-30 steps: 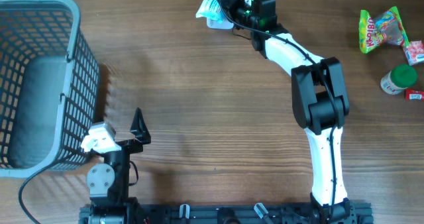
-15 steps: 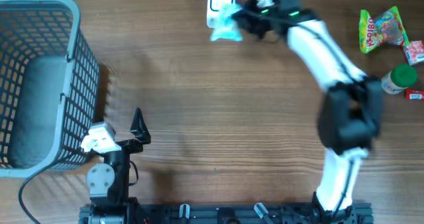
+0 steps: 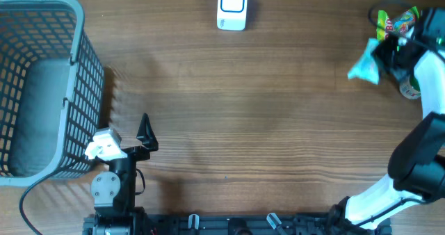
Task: Scan the item barcode
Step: 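Carry the wipes pack to the right edge and release it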
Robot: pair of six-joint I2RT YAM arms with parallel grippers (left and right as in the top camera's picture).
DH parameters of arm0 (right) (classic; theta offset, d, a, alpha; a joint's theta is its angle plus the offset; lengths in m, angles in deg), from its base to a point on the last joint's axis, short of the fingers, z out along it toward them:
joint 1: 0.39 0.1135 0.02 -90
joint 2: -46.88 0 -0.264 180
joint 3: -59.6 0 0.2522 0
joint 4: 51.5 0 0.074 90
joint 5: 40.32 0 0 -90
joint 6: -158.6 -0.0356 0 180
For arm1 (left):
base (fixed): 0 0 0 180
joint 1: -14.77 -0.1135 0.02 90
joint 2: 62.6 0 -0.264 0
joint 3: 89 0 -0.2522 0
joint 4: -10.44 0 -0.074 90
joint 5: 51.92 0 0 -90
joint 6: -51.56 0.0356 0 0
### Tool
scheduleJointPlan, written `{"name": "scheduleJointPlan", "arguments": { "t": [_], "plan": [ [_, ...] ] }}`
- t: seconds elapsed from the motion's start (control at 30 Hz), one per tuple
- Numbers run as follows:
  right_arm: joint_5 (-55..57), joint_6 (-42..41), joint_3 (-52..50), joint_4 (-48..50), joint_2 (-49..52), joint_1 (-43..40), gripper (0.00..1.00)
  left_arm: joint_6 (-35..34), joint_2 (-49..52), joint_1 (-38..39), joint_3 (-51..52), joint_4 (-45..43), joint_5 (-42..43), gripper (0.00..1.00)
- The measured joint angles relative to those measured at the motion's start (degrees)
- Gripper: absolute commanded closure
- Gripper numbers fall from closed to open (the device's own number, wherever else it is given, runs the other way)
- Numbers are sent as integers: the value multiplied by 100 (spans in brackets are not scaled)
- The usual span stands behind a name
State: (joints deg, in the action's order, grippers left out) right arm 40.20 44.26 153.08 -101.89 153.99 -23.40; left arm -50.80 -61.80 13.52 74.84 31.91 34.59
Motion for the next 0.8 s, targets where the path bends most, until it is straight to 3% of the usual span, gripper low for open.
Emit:
{"name": "scheduleJointPlan", "arguments": {
  "t": [0.03, 0.07, 0.1, 0.17, 0.43, 0.8],
  "plan": [
    [50, 48, -229, 306, 28, -120, 96, 0, 0, 0, 0, 0, 0, 0],
    [79, 98, -376, 533, 52, -229, 88, 0, 0, 0, 0, -2, 0, 0],
    [96, 144, -446, 654, 70, -334, 72, 0, 0, 0, 0, 0, 0, 0],
    [122, 264, -459, 804, 68, -490, 1, 0, 0, 0, 0, 0, 0, 0],
    [-791, 601, 518, 264, -234, -332, 0, 0, 0, 0, 0, 0, 0, 0],
    [-1305, 579, 1119, -520, -4293, 625, 0, 0, 0, 0, 0, 0, 0, 0]
  ]
}}
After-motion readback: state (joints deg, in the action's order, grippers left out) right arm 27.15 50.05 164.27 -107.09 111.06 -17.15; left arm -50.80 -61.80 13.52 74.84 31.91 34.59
